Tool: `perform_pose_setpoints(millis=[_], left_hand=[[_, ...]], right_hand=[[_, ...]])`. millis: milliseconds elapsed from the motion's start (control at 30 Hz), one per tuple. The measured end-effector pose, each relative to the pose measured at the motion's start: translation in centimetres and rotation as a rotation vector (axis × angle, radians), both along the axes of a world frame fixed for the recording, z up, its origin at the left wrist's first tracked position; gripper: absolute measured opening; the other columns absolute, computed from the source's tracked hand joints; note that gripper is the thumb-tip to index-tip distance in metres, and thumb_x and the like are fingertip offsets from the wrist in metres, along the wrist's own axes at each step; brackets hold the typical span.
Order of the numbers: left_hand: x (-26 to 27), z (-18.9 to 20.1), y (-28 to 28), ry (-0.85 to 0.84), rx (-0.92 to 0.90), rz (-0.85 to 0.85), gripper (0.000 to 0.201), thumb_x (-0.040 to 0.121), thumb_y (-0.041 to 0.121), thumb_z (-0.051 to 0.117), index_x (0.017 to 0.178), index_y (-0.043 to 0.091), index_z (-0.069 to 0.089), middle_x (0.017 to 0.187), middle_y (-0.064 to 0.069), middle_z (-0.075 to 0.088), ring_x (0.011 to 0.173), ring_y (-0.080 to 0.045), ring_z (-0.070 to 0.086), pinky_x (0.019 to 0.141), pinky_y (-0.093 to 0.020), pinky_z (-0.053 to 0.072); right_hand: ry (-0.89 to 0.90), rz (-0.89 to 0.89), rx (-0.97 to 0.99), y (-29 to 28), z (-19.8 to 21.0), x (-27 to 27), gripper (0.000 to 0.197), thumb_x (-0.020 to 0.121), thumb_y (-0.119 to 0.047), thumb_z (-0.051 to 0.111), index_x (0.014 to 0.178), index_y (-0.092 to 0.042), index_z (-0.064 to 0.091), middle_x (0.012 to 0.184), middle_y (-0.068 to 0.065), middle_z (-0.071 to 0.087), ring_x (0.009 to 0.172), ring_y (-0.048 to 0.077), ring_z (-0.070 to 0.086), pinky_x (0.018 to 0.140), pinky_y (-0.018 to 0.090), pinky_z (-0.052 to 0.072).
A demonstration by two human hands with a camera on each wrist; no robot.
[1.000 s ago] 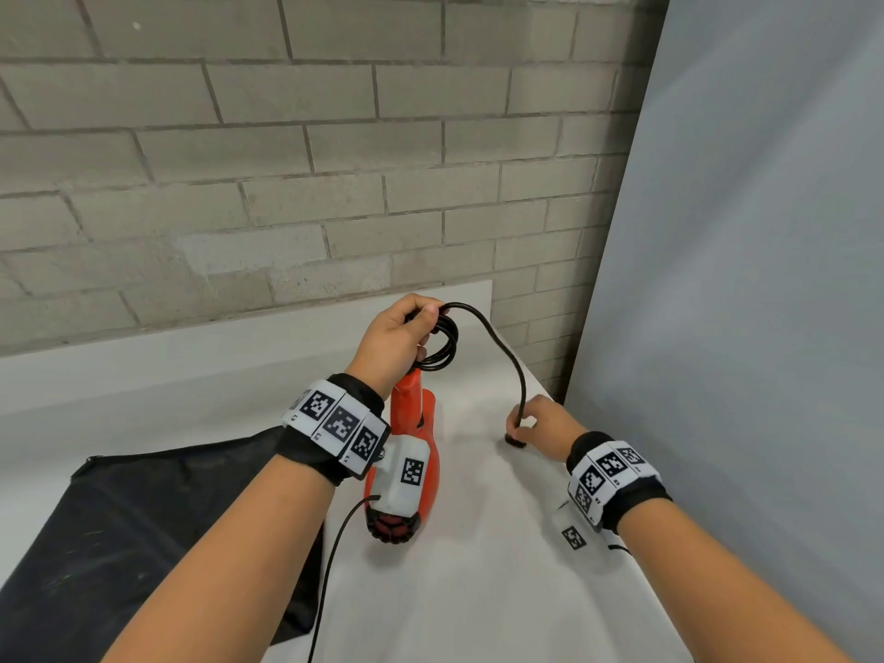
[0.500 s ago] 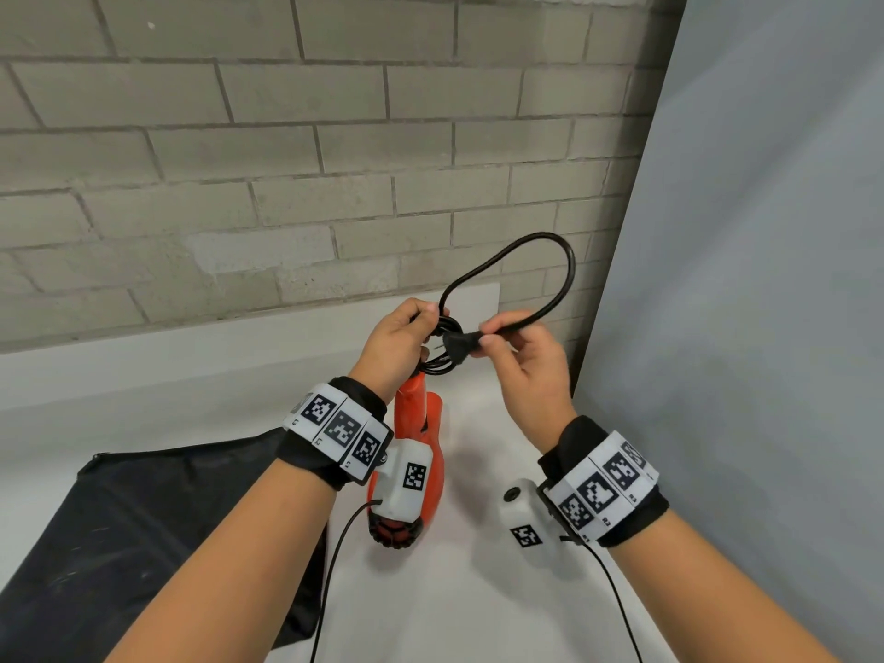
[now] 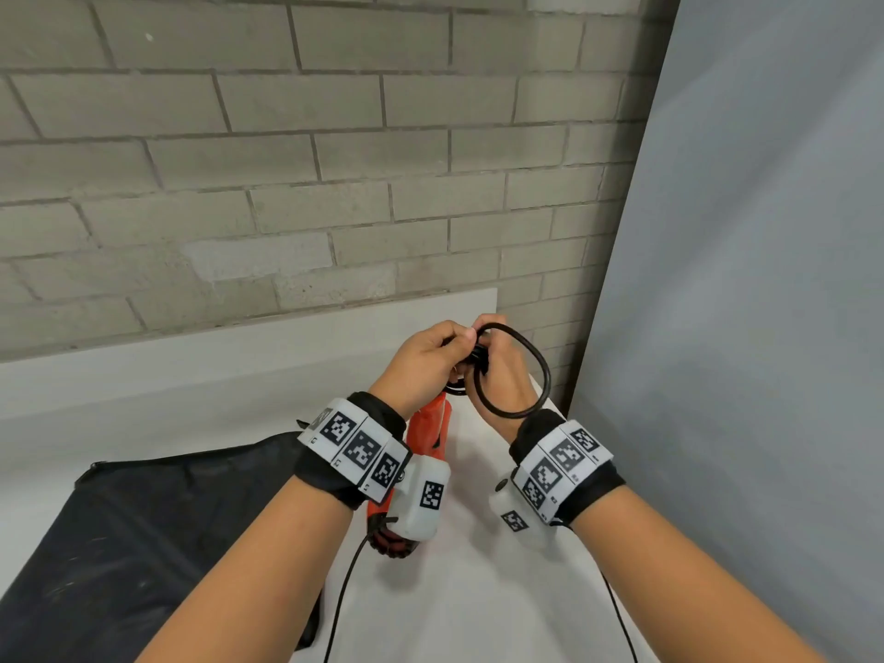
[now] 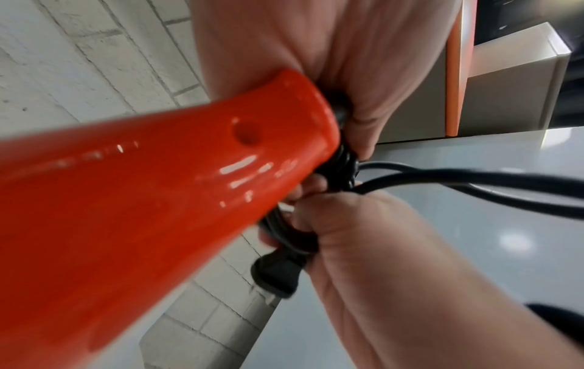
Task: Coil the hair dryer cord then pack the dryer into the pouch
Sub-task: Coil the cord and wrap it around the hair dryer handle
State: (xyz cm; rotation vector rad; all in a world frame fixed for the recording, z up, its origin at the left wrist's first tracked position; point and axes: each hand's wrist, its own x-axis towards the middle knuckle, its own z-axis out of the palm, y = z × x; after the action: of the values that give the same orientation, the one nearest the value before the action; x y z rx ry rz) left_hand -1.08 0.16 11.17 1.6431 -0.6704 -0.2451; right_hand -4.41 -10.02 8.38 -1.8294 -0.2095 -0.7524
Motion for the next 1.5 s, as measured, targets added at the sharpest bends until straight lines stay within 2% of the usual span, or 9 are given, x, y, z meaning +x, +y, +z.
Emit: perform_pose_setpoints(millis=[133, 233, 467, 700, 867, 1000, 1200, 1367, 1500], left_hand=[[0.3, 0.2, 0.4, 0.033, -0.041, -0.016, 0.021, 0.095, 0.015, 0.039, 0.088, 0.014, 0.059, 0.061, -0.002, 0.047, 0.044, 0.000, 0.045, 0.049, -0.013, 0.039], [0.5, 0.3, 0.9, 0.032, -0.081, -0.015, 0.027, 0.096, 0.015, 0.037, 0.089, 0.021, 0.063, 0.056, 0.006, 0.045, 0.046, -0.003, 0.040, 0.049, -0.014, 0.036], [0.5, 0.2, 0.6, 0.072, -0.121, 0.002, 0.022, 0.091, 0.013, 0.048, 0.071, 0.018, 0.057, 0.060, 0.002, 0.039, 0.045, -0.007, 0.030, 0.048, -0.018, 0.025], [0.7, 0.1, 0.6, 0.045, -0.037, -0.053, 0.016, 0.085, 0.006, 0.057, 0.082, 0.021, 0.063, 0.059, 0.008, 0.051, 0.045, -0.001, 0.041, 0.051, -0.011, 0.038], [0.3, 0.4, 0.6, 0.057, -0.048, -0.065, 0.016, 0.084, 0.000, 0.056, 0.090, 0.014, 0.062, 0.065, 0.011, 0.060, 0.048, 0.005, 0.053, 0.053, -0.006, 0.041], [0.8, 0.3, 1.1, 0.067, -0.008, -0.054, 0.014, 0.085, 0.006, 0.057, 0.090, 0.016, 0.064, 0.048, 0.016, 0.055, 0.044, 0.001, 0.044, 0.053, -0.009, 0.038], [0.9, 0.5, 0.9, 0.038, 0.095, -0.035, 0.023, 0.086, 0.009, 0.056, 0.108, 0.011, 0.063, 0.069, 0.005, 0.054, 0.045, 0.002, 0.045, 0.052, -0.007, 0.038], [0.7, 0.5, 0.6, -0.013, 0.180, -0.058, 0.022, 0.086, 0.016, 0.058, 0.106, 0.020, 0.065, 0.099, -0.006, 0.068, 0.075, -0.004, 0.060, 0.072, -0.015, 0.046], [0.5, 0.3, 0.5, -0.002, 0.097, -0.010, 0.021, 0.088, 0.014, 0.053, 0.106, 0.011, 0.064, 0.072, 0.000, 0.057, 0.046, 0.002, 0.046, 0.054, -0.010, 0.039]], right_hand=[[0.166, 0.043, -0.292, -2.7, -2.0, -0.9, 0.020, 0.087, -0.009, 0.054, 0.094, -0.027, 0.047, 0.074, -0.001, 0.056, 0.064, 0.006, 0.055, 0.061, 0.016, 0.045], [0.460, -0.041, -0.426, -5.5, -5.0, -1.1, 0.015, 0.096, -0.022, 0.040, 0.092, -0.017, 0.054, 0.064, -0.002, 0.050, 0.058, 0.011, 0.045, 0.063, 0.025, 0.041], [0.966, -0.092, -0.539, -7.1, -8.1, -1.2, 0.034, 0.091, -0.003, 0.035, 0.120, -0.014, 0.047, 0.100, 0.015, 0.058, 0.075, 0.023, 0.050, 0.065, 0.026, 0.042], [0.670, 0.089, -0.388, -4.0, -3.9, -1.5, 0.040, 0.093, -0.022, 0.046, 0.133, -0.023, 0.041, 0.131, -0.001, 0.052, 0.118, 0.017, 0.047, 0.092, 0.017, 0.030], [0.469, 0.061, -0.300, -3.6, -2.9, -0.7, 0.027, 0.097, -0.017, 0.039, 0.097, -0.005, 0.063, 0.096, 0.002, 0.066, 0.091, 0.015, 0.057, 0.068, 0.005, 0.037], [0.384, -0.069, -0.143, -4.9, -2.2, -0.4, 0.031, 0.096, -0.013, 0.036, 0.067, -0.019, 0.046, 0.063, -0.002, 0.051, 0.062, 0.017, 0.054, 0.056, 0.009, 0.039], [0.216, -0.172, -0.201, -5.8, 1.1, -0.9, 0.032, 0.095, -0.010, 0.041, 0.065, -0.020, 0.046, 0.058, -0.008, 0.042, 0.055, 0.006, 0.038, 0.052, 0.008, 0.034], [0.106, -0.199, -0.281, -5.5, 3.8, -2.0, 0.021, 0.094, -0.012, 0.044, 0.076, -0.013, 0.056, 0.068, 0.008, 0.057, 0.061, 0.015, 0.047, 0.054, 0.012, 0.034], [0.080, -0.223, -0.261, -5.7, 2.6, -2.3, 0.023, 0.095, -0.016, 0.044, 0.074, -0.019, 0.053, 0.056, -0.006, 0.046, 0.050, 0.006, 0.040, 0.052, 0.021, 0.031]])
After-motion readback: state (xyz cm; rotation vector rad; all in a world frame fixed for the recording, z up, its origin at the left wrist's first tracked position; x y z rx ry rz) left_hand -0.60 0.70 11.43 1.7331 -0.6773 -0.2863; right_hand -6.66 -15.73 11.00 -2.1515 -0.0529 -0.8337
